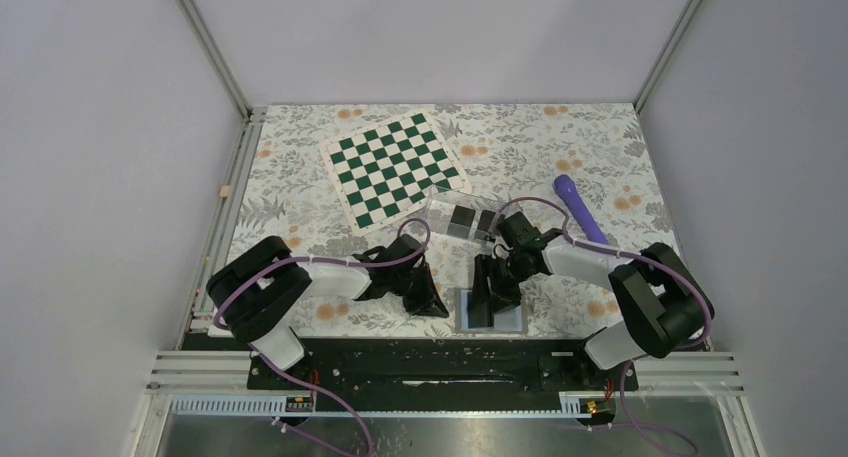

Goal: Put the credit cards into the card holder
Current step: Insert the credit card into the card holder.

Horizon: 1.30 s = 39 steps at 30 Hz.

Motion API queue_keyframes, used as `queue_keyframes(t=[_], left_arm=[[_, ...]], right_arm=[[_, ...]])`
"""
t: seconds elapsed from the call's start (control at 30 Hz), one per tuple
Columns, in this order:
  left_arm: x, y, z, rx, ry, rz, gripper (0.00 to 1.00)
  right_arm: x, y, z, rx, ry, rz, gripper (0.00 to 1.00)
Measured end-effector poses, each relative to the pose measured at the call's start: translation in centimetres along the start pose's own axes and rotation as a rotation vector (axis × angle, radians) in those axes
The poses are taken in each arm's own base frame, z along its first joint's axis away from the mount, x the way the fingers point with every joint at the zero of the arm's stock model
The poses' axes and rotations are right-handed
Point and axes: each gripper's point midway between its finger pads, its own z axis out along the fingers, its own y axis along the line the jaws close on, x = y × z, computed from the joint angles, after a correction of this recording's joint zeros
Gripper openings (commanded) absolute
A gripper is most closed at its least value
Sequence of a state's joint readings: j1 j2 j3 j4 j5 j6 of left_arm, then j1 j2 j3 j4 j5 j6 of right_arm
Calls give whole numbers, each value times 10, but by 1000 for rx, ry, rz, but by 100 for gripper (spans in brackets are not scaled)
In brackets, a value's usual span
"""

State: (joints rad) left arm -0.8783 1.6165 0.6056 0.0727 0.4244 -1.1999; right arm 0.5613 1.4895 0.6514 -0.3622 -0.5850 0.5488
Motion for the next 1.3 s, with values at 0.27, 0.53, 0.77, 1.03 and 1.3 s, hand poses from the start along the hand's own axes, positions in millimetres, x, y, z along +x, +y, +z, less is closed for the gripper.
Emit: queue_keyframes(t=[0.27,0.53,0.77,1.03,1.3], left_arm=[[-2,-1,1,-10,-8,16,0],[-2,-2,1,-13,-6,23,0],[-2,-2,0,-17,-6,30,4],[-5,-20,-19,28,-66,80,32],[-5,-30,-23,117,-83,77,50]], right_arm=[[4,5,9,22,38,-15,46],[5,11,17,7,55,32,44],[5,21,19,-31,71,53,67],[6,22,12,17,49,10,78],[13,8,5,106,59,9,81]])
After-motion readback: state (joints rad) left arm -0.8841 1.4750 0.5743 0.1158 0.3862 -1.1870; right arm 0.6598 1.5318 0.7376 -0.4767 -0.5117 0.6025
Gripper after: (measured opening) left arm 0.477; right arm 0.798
